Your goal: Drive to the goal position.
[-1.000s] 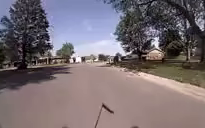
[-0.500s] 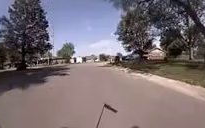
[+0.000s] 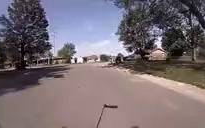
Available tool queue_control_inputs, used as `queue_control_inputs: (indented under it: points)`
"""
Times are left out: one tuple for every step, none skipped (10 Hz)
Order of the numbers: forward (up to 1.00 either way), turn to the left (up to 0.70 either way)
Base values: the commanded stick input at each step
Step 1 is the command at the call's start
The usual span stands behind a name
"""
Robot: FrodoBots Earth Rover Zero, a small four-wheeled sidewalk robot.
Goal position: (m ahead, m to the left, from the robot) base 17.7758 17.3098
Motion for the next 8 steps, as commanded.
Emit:
queue_control_inputs:
  points:
    - [0.69,0.03]
    - [0.69,0.03]
    - [0.69,0.03]
    - [0.69,0.03]
    - [0.69,0.03]
    - [0.69,0.03]
    - [0.69,0.03]
    - [0.69,0.03]
